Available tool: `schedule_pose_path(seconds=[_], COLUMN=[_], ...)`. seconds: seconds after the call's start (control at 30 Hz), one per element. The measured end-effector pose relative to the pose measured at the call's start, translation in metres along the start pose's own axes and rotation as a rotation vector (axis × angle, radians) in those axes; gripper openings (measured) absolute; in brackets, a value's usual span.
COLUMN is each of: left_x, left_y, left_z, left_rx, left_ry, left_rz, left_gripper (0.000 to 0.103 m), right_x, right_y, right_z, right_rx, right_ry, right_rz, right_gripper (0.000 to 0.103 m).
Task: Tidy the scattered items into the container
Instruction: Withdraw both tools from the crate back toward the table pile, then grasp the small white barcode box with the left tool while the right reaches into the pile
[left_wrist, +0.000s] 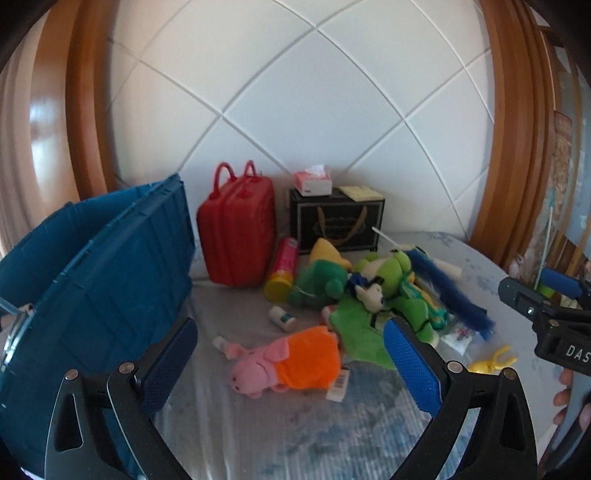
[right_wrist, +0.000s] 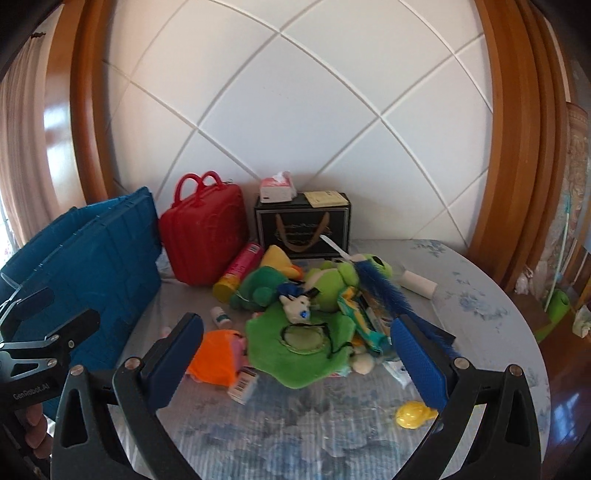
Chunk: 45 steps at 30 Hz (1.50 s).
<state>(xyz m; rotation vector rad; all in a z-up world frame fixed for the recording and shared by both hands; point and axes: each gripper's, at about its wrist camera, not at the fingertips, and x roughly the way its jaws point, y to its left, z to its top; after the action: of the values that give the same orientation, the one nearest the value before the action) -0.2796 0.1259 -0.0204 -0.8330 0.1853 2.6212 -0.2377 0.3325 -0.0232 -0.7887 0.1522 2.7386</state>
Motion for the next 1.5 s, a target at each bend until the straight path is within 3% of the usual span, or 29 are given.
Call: schedule_pose_path(seconds=[0.2,0.43,0.67,1.03,1.1,1.17,1.33,1.5], left_x=[0.061,0.118,0.151,0.209,0.220,0.233,0.257,0.273], left_y=[-0.032,-0.030,-0.027,-0.058,-0.063,-0.069,-0.079,-0.079], left_z=[-0.030,-0.068,-0.097,-0.116,-0.119,-0.121,-0.121,-0.117], left_rx=[0.064,0.073,0.065,0.023,0.012,-0.002,-0.001,-0.015], left_ry=[0.175,0.319,0.362,0.446,0.461,0.483,0.508,0.522], left_rz=[-0.016,-0.035,-0.045,0.033,0.047,0.056,0.076,0.081], left_gripper=[0.102,0.101,0.092,0.088,0.087,0.083,0.082,0.071], right_x=[0.032,0.058,0.074,0.147,0.162,0.178,0.202,0.228], right_y=[-0.062,-0.107,-0.120,-0.153,-0.163,-0.171,-0.172,-0.158], right_z=[-0.029,-0.072,-0.108,-0.118,-0.120,-0.121,-0.109,-0.103], right_rx=[0.068,0.156,0.198,0.185,0.192,0.189,0.150,0.118], right_ry=[0.118,0.233,0.320,0.447,0.467,0.491,0.490,0.511], right_rz=[-0.050,-0.153,-0.182,-0.096,-0.089,-0.079,-0.032,0.026], right_gripper=[0.103,0.103,0.103,0.102,0.087,0.079,0.077,0.064])
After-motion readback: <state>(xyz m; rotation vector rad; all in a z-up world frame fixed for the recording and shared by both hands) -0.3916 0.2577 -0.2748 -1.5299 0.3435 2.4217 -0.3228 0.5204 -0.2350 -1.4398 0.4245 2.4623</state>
